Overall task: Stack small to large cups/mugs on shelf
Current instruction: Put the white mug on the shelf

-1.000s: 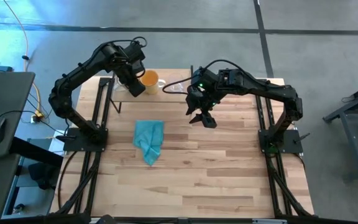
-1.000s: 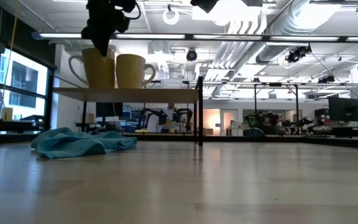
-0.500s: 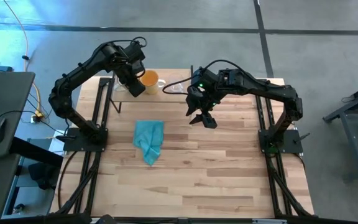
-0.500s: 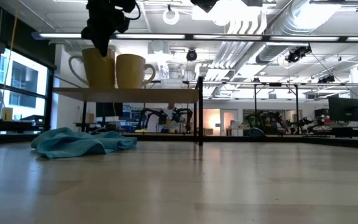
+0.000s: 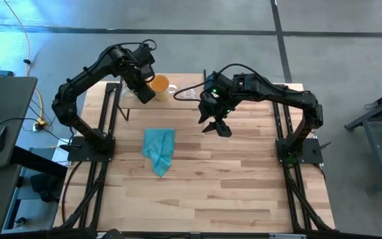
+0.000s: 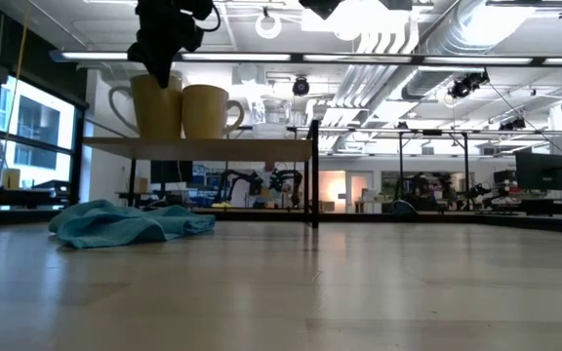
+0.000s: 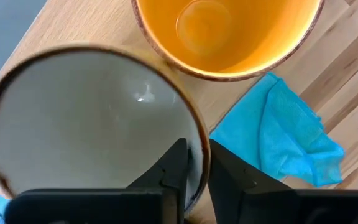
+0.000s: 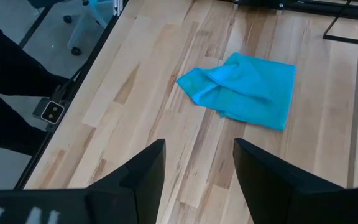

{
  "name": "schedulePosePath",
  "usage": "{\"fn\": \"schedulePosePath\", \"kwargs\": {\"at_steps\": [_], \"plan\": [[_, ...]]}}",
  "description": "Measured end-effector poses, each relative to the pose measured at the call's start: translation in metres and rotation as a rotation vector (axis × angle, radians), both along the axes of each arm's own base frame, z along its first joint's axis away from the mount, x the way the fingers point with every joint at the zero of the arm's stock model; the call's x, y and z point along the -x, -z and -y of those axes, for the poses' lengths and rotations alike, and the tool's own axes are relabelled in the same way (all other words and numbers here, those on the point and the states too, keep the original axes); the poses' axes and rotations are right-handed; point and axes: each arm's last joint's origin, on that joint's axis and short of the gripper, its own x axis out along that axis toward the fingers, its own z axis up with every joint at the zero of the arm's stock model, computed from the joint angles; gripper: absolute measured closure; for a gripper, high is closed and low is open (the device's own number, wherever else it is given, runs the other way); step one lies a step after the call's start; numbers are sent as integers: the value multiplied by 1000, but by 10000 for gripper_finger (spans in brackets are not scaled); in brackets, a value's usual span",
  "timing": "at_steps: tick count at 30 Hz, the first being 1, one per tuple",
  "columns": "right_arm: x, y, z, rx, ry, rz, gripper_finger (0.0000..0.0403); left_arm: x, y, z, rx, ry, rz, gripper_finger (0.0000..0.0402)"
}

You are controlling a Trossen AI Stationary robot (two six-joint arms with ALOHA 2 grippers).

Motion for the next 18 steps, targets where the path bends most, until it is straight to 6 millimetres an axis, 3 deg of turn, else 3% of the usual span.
{"fn": "schedulePosePath", "kwargs": {"at_steps": [11,18], "plan": [[0,0,0,0,-1,0,222,0,0,0,-13,-12,-13,264],[0,0,0,-10,0,-1,222,1,0,-1,-39,-26,-38,248]]}}
